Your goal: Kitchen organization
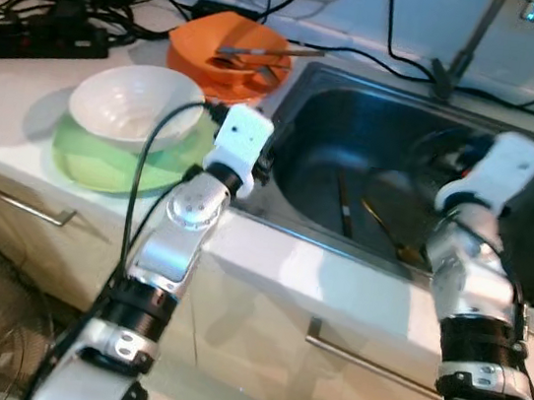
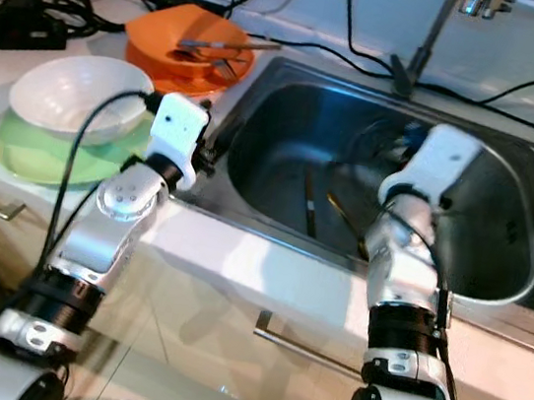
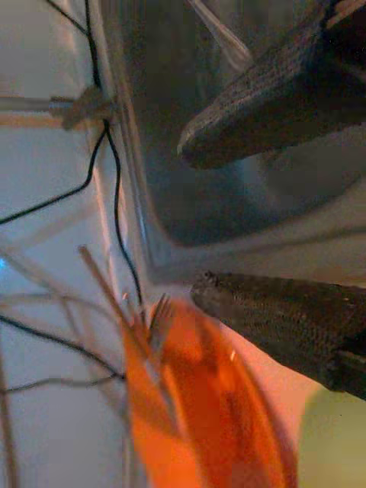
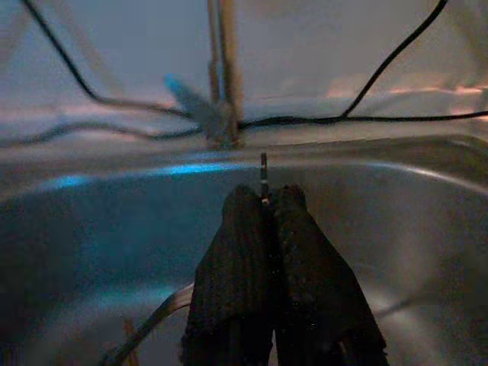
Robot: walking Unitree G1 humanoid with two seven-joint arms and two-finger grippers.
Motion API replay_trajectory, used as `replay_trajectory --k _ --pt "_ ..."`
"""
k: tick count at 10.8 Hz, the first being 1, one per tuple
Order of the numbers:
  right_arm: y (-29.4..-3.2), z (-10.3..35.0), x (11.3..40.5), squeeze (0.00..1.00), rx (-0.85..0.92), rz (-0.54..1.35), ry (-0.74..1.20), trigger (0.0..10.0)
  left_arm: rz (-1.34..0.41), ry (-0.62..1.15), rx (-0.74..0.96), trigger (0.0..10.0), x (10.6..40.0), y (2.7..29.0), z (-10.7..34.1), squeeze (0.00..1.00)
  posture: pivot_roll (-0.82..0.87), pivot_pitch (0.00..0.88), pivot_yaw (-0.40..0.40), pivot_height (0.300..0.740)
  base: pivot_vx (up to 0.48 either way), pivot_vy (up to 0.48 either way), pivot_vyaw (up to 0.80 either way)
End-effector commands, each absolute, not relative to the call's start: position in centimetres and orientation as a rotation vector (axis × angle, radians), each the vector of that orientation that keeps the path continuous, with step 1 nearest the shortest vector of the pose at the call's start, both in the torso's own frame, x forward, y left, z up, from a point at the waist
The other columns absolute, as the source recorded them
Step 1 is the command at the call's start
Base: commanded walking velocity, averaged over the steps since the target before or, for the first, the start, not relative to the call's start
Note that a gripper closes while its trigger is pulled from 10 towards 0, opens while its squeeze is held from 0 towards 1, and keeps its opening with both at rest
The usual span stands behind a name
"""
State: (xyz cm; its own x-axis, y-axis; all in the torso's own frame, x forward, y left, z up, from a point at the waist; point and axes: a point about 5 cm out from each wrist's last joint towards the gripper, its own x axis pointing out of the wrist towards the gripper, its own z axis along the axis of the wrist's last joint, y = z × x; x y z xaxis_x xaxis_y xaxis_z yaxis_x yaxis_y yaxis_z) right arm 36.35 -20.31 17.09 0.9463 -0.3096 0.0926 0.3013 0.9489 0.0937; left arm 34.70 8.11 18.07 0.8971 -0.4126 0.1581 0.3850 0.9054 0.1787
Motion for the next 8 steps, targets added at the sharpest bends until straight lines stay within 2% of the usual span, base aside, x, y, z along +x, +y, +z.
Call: replay_trajectory --k 1,3,8 --pt "-20.8 16.5 36.2 0.0 0.023 -0.309 -0.109 10.0 -0.453 -0.172 0.092 10.0 34.3 7.8 17.6 0.0 0.05 0.055 -0.021 0.74 0.0 0.0 0.0" --pt "-21.0 15.0 36.1 0.0 -0.066 -0.303 -0.072 10.0 -0.495 -0.138 0.096 10.0 33.9 7.4 16.3 0.0 0.05 0.047 -0.024 0.74 0.0 0.0 0.0" --pt "-20.5 11.4 35.3 0.0 -0.114 -0.285 0.039 10.0 -0.541 -0.065 0.086 10.0 32.9 6.9 13.8 0.0 0.05 0.026 -0.021 0.74 0.0 0.0 0.0"
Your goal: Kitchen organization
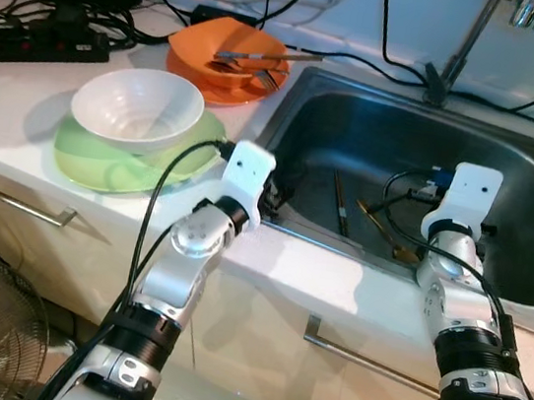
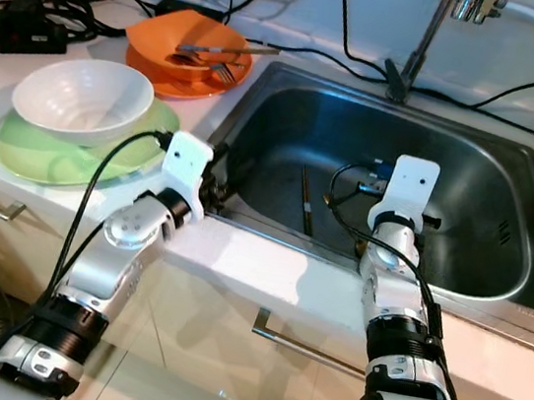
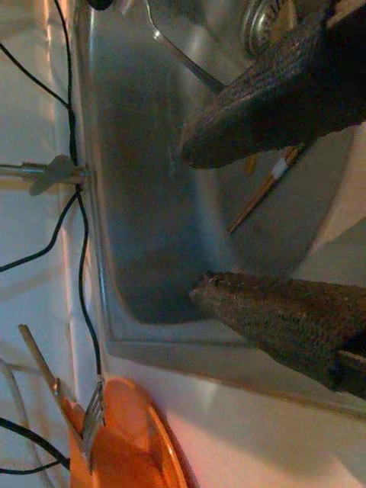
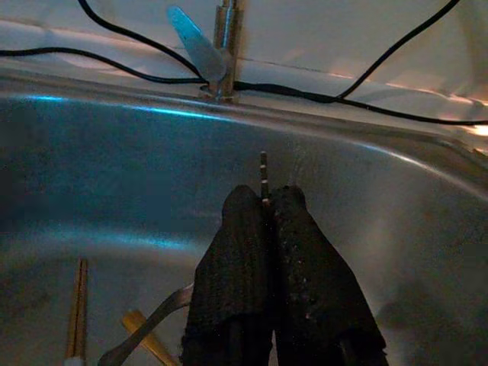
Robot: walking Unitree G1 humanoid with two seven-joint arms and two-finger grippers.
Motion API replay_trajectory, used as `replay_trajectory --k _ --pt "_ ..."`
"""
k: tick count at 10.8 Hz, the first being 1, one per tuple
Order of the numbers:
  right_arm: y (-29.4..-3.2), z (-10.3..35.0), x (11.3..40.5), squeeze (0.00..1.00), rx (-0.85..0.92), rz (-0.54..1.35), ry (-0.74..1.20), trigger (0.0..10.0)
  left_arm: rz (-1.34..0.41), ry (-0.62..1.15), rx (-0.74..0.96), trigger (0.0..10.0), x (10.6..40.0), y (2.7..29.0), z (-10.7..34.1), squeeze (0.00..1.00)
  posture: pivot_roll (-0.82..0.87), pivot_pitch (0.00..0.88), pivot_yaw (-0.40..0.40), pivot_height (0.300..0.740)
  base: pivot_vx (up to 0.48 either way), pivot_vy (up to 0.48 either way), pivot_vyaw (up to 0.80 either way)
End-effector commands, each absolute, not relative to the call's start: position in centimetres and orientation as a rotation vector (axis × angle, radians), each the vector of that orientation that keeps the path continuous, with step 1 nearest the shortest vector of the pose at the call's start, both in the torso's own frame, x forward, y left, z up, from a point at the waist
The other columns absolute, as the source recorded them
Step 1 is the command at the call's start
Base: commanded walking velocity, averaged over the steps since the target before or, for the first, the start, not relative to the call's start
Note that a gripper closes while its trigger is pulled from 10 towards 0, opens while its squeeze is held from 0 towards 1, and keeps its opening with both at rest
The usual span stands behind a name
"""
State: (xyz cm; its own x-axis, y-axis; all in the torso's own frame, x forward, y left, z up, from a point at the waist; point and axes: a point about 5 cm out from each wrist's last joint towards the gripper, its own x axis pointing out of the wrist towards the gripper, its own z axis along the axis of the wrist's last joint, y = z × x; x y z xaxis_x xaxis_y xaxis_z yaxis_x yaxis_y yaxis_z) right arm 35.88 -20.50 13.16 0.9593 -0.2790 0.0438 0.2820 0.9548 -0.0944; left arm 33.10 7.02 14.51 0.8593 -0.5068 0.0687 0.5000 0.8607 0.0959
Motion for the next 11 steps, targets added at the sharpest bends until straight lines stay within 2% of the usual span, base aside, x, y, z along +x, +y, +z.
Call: replay_trajectory --k 1,3,4,6,9,11 --pt "-20.3 11.3 35.3 1.0 -0.105 -0.275 0.039 10.0 -0.544 -0.061 0.084 10.0 32.8 6.9 13.8 0.0 0.05 0.024 -0.02 0.74 0.0 0.0 0.0" --pt "-19.5 11.2 35.5 1.0 -0.113 -0.243 0.039 10.0 -0.553 -0.055 0.092 10.0 32.8 6.7 13.5 0.0 0.05 0.018 -0.021 0.74 0.0 0.0 0.0" --pt "-19.3 11.4 35.6 0.0 -0.117 -0.236 0.026 10.0 -0.556 -0.055 0.092 10.0 32.7 6.6 13.4 0.0 0.05 0.019 -0.024 0.74 0.0 0.0 0.0" --pt "-18.9 13.0 35.9 0.0 -0.085 -0.219 -0.06 10.0 -0.537 -0.088 0.097 10.0 32.7 6.7 13.9 0.0 0.06 0.027 -0.027 0.74 0.0 0.0 0.0" --pt "-15.4 17.5 35.1 0.0 -0.038 -0.064 -0.307 10.0 -0.442 -0.207 0.165 10.0 33.2 7.5 15.4 0.0 0.04 0.048 -0.025 0.74 0.0 0.0 0.0" --pt "-14.1 18.6 34.1 0.0 -0.01 -0.011 -0.355 10.0 -0.412 -0.254 0.166 10.0 33.2 7.7 16.1 0.0 0.03 0.057 -0.027 0.74 0.0 0.0 0.0"
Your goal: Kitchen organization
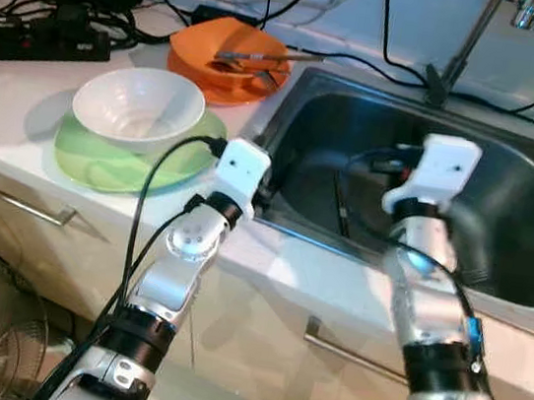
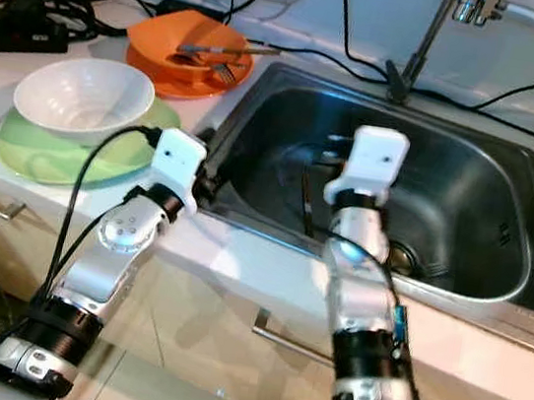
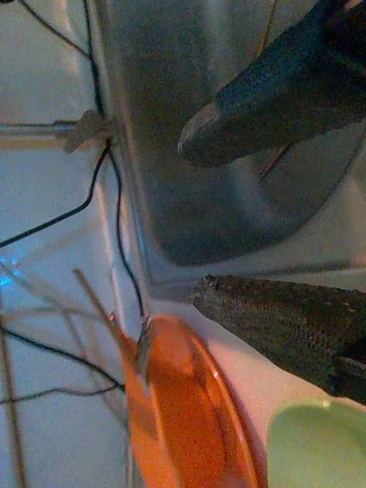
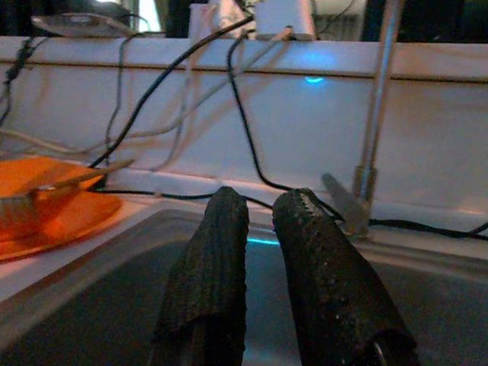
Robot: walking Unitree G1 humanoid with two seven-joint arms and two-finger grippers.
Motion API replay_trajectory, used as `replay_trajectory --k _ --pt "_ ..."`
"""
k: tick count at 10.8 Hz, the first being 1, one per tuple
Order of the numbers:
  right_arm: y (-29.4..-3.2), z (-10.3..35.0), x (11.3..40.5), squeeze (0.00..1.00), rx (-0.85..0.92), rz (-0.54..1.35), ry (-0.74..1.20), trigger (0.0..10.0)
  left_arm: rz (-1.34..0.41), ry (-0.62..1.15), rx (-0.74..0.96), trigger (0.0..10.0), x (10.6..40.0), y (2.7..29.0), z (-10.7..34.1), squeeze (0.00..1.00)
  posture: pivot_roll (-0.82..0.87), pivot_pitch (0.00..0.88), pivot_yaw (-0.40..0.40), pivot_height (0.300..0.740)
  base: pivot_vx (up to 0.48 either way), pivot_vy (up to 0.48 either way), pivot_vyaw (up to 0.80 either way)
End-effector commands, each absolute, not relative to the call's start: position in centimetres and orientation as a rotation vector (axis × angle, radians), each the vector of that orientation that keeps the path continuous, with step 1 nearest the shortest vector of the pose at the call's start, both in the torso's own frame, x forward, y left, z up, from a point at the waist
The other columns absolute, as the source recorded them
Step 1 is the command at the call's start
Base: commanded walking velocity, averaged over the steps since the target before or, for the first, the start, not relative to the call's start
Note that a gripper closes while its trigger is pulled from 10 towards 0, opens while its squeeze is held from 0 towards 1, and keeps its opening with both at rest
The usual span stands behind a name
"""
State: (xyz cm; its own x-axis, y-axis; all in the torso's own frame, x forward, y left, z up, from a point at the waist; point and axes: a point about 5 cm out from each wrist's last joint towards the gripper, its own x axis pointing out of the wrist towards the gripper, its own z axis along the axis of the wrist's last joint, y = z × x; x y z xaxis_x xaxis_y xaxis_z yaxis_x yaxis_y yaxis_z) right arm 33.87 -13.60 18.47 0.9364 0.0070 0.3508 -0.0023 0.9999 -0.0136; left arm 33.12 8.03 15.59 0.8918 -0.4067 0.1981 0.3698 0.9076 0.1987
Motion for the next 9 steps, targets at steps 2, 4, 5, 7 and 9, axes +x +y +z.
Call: replay_trajectory --k 2,4,5,7,9 --pt "-13.7 18.0 33.0 0.0 -0.008 0.012 -0.336 10.0 -0.348 -0.304 0.151 10.0 33.3 8.5 16.7 0.0 0.02 0.063 -0.031 0.74 0.0 0.0 0.0" --pt "-13.8 16.9 31.4 0.0 -0.032 0.023 -0.317 10.0 -0.265 -0.352 0.147 10.0 33.3 9.9 17.3 0.0 0.01 0.075 -0.029 0.74 0.0 0.0 0.0" --pt "-14.1 16.8 31.1 0.0 -0.038 0.021 -0.312 10.0 -0.257 -0.352 0.148 10.0 33.3 10.1 17.2 0.0 0.01 0.08 -0.031 0.74 0.0 0.0 0.0" --pt "-14.8 15.7 30.9 0.0 -0.065 0.012 -0.268 10.0 -0.266 -0.35 0.173 10.0 32.9 10.0 17.0 0.0 0.01 0.084 -0.033 0.74 0.0 0.0 0.0" --pt "-13.9 14.1 30.8 0.0 -0.05 0.021 -0.207 10.0 -0.28 -0.442 0.284 10.0 32.6 10.0 19.6 0.0 0.02 0.078 -0.027 0.74 0.0 0.0 0.0"
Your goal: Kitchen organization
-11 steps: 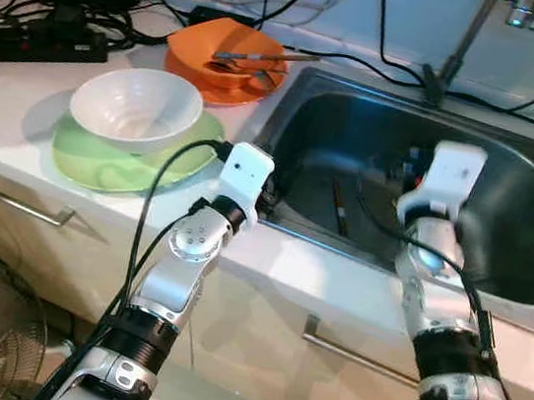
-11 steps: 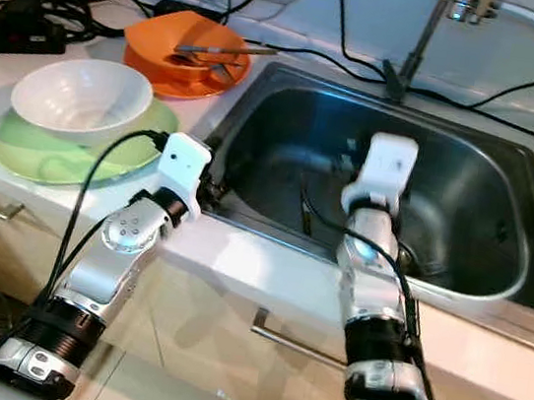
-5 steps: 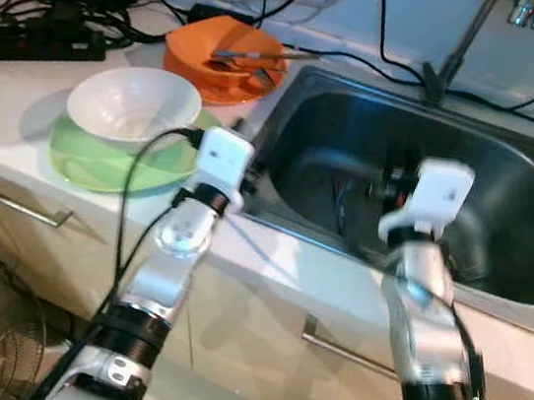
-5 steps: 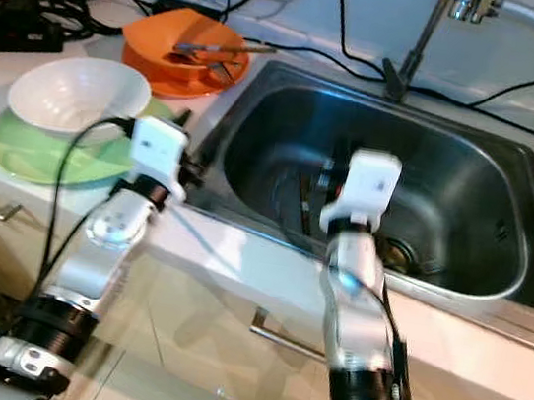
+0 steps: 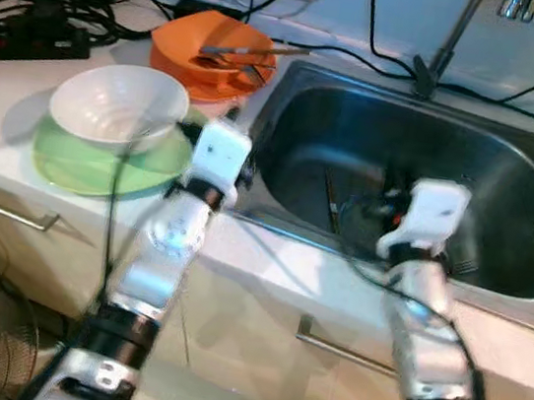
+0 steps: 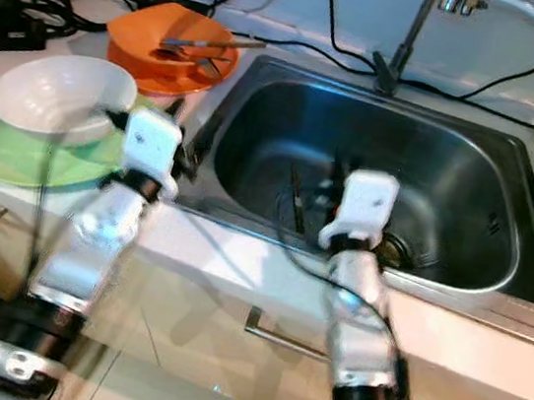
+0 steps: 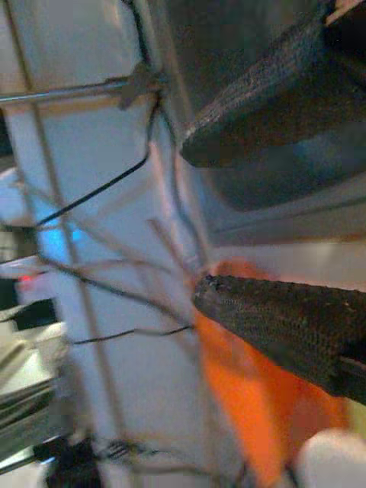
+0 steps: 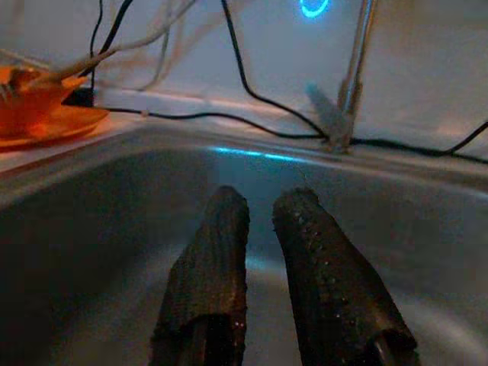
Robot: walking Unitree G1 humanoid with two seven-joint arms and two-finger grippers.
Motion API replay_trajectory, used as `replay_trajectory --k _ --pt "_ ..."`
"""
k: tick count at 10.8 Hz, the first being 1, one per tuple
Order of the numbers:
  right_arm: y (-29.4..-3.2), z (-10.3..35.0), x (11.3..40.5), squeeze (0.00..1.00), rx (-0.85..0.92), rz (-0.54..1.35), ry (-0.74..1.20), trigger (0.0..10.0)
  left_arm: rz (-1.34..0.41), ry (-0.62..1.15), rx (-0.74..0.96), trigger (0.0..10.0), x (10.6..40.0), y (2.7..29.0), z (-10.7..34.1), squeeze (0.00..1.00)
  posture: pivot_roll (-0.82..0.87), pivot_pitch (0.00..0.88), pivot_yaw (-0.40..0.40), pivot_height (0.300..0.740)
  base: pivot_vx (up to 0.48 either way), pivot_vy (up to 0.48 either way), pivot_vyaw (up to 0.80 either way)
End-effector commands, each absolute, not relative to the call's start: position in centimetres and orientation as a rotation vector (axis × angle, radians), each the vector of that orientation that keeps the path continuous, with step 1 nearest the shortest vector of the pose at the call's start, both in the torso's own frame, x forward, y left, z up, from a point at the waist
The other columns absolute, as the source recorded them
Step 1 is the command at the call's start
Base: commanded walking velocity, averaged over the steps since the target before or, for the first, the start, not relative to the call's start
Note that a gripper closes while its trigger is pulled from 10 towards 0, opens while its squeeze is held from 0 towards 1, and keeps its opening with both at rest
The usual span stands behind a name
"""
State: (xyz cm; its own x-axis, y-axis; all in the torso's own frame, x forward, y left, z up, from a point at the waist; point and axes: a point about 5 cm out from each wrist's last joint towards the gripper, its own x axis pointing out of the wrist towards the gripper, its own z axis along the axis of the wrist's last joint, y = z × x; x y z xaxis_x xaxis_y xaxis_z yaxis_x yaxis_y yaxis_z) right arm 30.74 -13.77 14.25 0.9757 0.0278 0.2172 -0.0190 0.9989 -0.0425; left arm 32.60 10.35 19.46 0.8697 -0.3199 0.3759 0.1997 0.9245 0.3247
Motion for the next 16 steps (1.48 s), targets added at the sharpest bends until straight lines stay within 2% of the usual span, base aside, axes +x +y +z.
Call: replay_trajectory --k 1,4,6,7,8,9,10,11,13,15,16 --pt "-13.5 14.2 30.8 0.0 -0.041 0.03 -0.209 10.0 -0.258 -0.476 0.304 10.0 32.6 10.6 20.9 0.0 0.02 0.078 -0.026 0.74 0.0 0.0 0.0" --pt "-12.7 14.1 31.1 0.0 -0.03 0.048 -0.21 10.0 -0.028 -0.514 0.353 10.0 33.6 17.1 26.2 0.0 0.05 0.065 -0.023 0.74 0.0 0.0 0.0" --pt "-12.4 13.9 31.1 0.0 -0.026 0.053 -0.202 10.0 0.16 -0.391 0.302 10.0 33.7 23.2 28.0 0.0 0.06 0.055 -0.018 0.74 0.0 0.0 0.0" --pt "-12.3 13.8 31.1 0.0 -0.024 0.056 -0.199 10.0 0.176 -0.35 0.275 10.0 33.4 24.7 28.3 0.0 0.06 0.054 -0.017 0.74 0.0 0.0 0.0" --pt "-12.2 13.6 31.1 0.0 -0.024 0.061 -0.192 10.0 0.196 -0.308 0.237 10.0 33.1 26.2 28.4 1.0 0.07 0.052 -0.019 0.74 0.0 0.0 0.0" --pt "-12.1 13.5 31.2 0.0 -0.024 0.068 -0.187 10.0 0.204 -0.208 0.164 10.0 32.7 27.7 27.7 1.0 0.07 0.049 -0.02 0.74 0.0 0.0 0.0" --pt "-11.9 13.5 31.3 0.0 -0.023 0.075 -0.184 10.0 0.17 -0.129 0.165 10.0 32.5 27.9 27.0 0.92 0.08 0.048 -0.021 0.74 0.0 0.0 0.0" --pt "-11.8 13.4 31.3 0.0 -0.023 0.082 -0.181 10.0 0.185 -0.068 0.173 10.0 32.1 28.3 26.5 0.0 0.08 0.046 -0.024 0.74 0.0 0.0 0.0" --pt "-11.7 13.3 31.2 0.0 -0.022 0.087 -0.178 10.0 0.207 -0.021 0.148 10.0 32.0 28.7 26.0 0.0 0.08 0.044 -0.025 0.74 0.0 0.0 0.0" --pt "-11.5 13.3 31.3 0.0 -0.02 0.097 -0.176 10.0 0.251 0.137 0.08 10.0 31.6 29.4 23.4 0.0 0.08 0.044 -0.022 0.74 0.0 0.0 0.0" --pt "-11.5 13.3 31.3 0.0 -0.019 0.097 -0.176 10.0 0.256 0.152 0.067 10.0 31.6 29.4 23.2 0.0 0.08 0.044 -0.022 0.74 0.0 0.0 0.0"
